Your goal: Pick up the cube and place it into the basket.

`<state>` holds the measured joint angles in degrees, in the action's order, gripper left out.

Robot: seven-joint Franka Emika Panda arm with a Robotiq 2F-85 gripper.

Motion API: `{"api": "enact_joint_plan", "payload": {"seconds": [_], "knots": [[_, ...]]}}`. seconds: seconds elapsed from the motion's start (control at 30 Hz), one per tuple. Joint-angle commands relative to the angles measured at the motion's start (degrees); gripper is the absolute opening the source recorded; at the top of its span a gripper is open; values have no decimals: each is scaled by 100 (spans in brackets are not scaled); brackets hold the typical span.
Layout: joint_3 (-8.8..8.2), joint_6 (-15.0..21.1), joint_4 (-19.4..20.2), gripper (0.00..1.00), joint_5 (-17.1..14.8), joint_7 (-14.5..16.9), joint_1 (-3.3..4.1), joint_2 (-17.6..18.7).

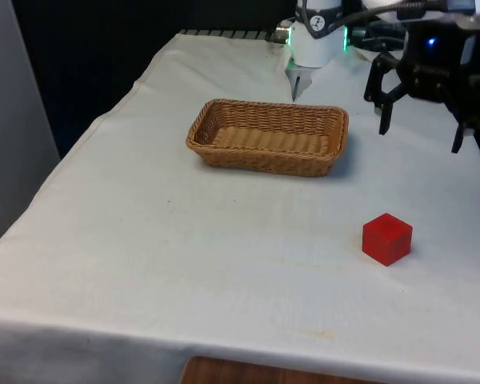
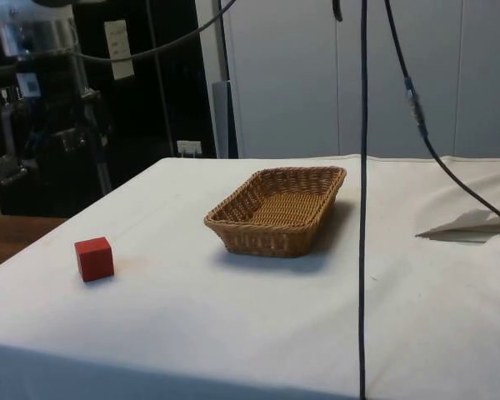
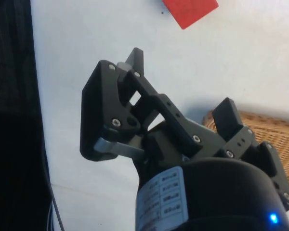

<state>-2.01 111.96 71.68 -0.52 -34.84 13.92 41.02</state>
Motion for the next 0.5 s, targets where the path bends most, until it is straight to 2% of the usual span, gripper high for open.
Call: {"api": "enact_joint_plan", "payload": {"seconds": [0.0,0.33,0.37,0.47], "knots": [[0,11,-57,100,-17,-69,11,69],[0,86,-384,100,-11,-458,52,476],[0,74,-332,100,0,-395,34,413],[6,97,-470,100,-6,-539,69,573]]}}
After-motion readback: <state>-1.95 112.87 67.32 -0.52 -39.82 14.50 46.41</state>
